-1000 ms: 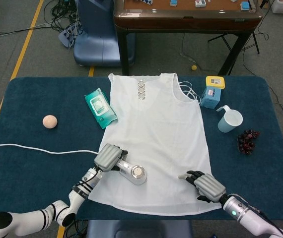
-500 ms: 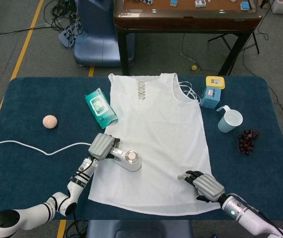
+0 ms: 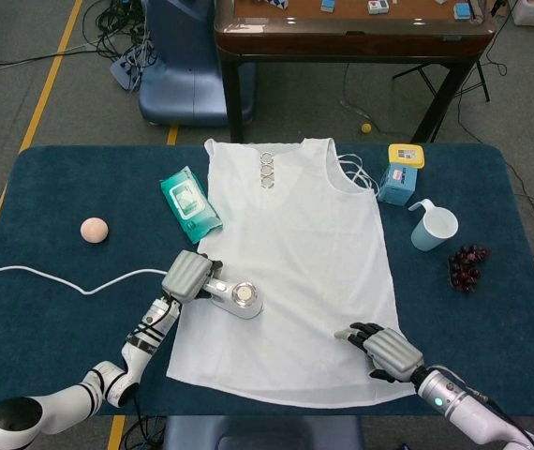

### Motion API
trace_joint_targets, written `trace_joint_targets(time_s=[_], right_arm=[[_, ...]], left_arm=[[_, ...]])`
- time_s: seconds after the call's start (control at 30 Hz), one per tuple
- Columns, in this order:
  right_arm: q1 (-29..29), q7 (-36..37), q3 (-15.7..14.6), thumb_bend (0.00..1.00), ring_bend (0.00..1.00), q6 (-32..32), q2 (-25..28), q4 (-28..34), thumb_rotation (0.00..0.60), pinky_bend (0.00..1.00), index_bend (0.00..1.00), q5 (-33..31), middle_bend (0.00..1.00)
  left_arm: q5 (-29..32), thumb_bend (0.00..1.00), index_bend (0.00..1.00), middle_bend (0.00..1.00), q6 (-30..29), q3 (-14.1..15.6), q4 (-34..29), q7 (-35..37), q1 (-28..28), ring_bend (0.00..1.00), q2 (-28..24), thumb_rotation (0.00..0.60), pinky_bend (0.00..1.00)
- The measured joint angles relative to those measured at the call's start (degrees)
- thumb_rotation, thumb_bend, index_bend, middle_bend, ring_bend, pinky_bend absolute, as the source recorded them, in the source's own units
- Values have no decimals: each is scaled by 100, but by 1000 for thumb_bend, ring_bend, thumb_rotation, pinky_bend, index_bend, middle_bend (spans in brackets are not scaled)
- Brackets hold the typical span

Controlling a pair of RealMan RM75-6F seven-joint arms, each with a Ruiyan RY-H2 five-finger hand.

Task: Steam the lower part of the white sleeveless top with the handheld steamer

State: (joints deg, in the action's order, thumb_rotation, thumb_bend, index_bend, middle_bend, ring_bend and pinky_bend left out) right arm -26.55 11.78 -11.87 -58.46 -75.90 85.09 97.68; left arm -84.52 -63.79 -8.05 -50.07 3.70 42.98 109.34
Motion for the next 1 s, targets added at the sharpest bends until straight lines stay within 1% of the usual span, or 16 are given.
trace_joint_targets(time_s=[0.33, 0.77, 1.0], right_arm=[[13, 21, -17, 1000, 112, -16, -2, -14, 600, 168, 128, 14, 193], [46, 20, -39, 1000, 112, -84, -9, -13, 600, 168, 128, 56, 193], [71, 26, -48, 1000, 112, -132, 4, -14, 600, 168, 128, 72, 193]], left_arm=[[-78, 232, 879, 768, 55, 251, -933, -459, -125, 626, -307, 600, 611], [-357, 232, 876, 766, -47, 647, -2181, -1049, -345, 625, -851, 600, 608], [-347, 232, 872, 765, 79, 789, -2599, -1262, -438, 624, -1073, 600, 608]])
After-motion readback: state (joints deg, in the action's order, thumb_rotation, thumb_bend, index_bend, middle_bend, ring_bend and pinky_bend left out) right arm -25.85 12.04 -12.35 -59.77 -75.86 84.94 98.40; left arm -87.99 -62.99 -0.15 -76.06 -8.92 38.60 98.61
